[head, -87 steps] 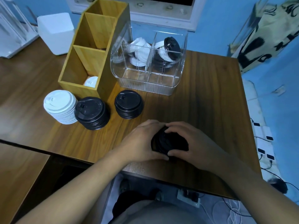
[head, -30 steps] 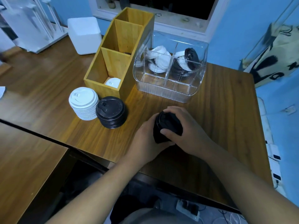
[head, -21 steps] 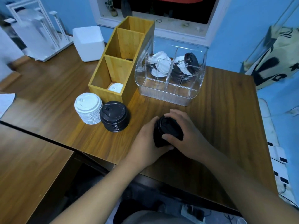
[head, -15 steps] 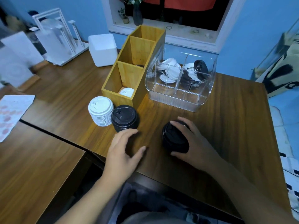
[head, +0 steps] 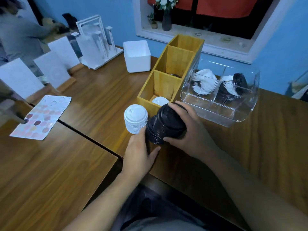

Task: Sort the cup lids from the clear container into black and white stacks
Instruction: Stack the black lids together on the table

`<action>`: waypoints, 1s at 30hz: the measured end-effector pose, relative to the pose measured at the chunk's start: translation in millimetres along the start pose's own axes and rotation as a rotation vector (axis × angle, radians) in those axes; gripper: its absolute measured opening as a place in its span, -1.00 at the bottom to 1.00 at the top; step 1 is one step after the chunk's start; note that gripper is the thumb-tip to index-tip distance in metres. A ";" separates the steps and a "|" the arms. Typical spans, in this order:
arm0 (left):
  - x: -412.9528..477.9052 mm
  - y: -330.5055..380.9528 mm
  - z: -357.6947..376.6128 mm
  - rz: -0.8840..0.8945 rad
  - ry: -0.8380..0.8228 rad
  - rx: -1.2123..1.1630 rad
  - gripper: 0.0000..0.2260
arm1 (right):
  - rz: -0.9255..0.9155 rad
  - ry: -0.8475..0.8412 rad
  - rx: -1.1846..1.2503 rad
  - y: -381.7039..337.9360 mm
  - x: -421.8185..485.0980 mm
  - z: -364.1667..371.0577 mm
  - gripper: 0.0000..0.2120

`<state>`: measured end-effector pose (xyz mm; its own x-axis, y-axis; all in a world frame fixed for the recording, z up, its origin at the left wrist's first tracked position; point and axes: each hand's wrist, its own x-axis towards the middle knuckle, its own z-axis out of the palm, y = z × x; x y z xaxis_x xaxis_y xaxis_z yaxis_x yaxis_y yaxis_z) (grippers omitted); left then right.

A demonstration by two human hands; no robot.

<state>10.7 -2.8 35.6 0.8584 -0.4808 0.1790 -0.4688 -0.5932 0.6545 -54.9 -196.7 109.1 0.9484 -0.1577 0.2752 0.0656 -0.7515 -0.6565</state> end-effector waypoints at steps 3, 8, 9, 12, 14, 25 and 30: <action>3.9 -2.7 -2.1 0.031 -0.019 0.004 -0.34 | 0.008 -0.031 -0.036 0.0 8.9 9.1 -0.08; 14.4 -5.1 -3.4 0.107 -0.050 -0.041 -0.34 | 0.033 -0.092 -0.082 2.9 14.0 14.6 -0.06; 16.3 -4.6 -2.6 0.119 -0.064 -0.058 -0.31 | 0.036 -0.105 -0.086 2.9 14.3 13.7 -0.05; 20.9 -3.5 -0.3 0.121 -0.084 -0.089 -0.25 | 0.044 -0.125 -0.052 0.5 14.4 12.1 -0.09; 22.8 -3.7 -0.2 0.115 -0.080 -0.100 -0.26 | 0.057 -0.100 -0.004 -3.1 14.9 14.4 -0.18; 26.1 -27.8 -33.3 0.186 -0.115 0.020 -0.54 | 0.084 -0.051 -0.130 -8.9 21.0 23.6 -0.29; 59.8 -72.5 -78.3 0.323 0.127 0.015 -0.48 | 0.119 0.064 -0.043 -7.2 5.6 38.9 -0.32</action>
<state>112.4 62.0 56.4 0.6838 -0.5618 0.4656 -0.7226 -0.4331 0.5387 -37.9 -167.3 88.1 0.9269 -0.2868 0.2420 -0.0610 -0.7516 -0.6568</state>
